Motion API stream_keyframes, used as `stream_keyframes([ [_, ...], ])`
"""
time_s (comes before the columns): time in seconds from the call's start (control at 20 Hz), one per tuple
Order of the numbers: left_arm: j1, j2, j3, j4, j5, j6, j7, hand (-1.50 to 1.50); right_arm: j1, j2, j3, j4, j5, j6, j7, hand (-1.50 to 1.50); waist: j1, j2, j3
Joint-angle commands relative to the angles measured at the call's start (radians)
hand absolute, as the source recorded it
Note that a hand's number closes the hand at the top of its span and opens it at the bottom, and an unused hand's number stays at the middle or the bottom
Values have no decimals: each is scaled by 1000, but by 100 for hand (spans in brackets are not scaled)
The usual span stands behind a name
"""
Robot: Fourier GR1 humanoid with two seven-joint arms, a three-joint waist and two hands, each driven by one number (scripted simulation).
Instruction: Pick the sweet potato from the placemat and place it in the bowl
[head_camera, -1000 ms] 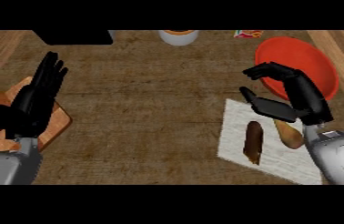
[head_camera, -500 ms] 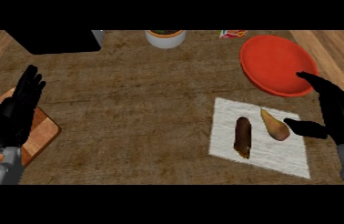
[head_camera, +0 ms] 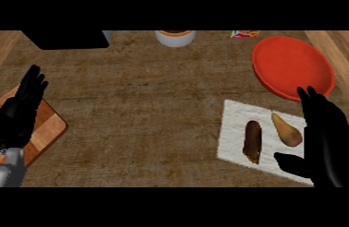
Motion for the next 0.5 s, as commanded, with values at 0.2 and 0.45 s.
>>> stream_keyframes([
  [0.2, -25, -44, -43, -3, -33, 0, -13, 0, -221, 176, 20, -10, 15, 410, 283, -150, 58, 19, 4],
  [0.45, -35, -6, -15, 14, -7, -43, 0, 0, -240, 223, -19, 108, -105, 553, 295, -150, 69, 21, 1],
])
